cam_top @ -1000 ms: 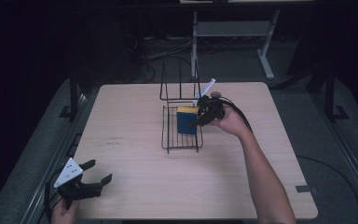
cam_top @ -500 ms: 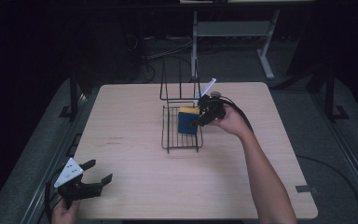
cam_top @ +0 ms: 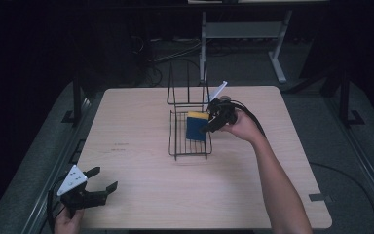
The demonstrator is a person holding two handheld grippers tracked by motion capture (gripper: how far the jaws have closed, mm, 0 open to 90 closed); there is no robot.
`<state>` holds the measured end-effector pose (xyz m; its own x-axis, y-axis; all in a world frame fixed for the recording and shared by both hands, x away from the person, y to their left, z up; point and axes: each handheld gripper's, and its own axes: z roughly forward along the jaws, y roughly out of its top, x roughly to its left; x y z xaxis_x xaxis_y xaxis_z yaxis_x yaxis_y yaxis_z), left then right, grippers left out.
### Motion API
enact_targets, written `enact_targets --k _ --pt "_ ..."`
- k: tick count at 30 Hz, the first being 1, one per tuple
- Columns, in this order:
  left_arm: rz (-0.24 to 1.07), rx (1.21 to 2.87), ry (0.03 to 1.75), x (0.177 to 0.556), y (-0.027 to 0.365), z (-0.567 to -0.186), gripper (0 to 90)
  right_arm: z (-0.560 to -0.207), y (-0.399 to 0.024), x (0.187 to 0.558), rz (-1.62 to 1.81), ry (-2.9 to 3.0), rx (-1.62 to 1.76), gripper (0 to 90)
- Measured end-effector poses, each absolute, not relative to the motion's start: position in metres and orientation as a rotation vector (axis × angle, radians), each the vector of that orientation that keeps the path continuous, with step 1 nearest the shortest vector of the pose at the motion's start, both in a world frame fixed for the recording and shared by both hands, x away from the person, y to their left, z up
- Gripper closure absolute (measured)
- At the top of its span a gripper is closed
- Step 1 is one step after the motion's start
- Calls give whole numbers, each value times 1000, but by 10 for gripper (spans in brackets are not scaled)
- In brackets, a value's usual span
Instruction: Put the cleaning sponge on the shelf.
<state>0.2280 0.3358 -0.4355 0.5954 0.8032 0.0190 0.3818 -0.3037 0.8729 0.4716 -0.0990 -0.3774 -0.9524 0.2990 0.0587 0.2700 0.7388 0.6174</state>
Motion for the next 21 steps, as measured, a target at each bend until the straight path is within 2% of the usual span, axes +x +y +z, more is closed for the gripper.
enact_targets --k 8,21 --pt "585 1910 953 227 337 -435 141 -380 -98 471 1024 2903 501 354" --pt "582 1913 955 228 336 -436 141 -379 -107 466 1036 2889 525 279"
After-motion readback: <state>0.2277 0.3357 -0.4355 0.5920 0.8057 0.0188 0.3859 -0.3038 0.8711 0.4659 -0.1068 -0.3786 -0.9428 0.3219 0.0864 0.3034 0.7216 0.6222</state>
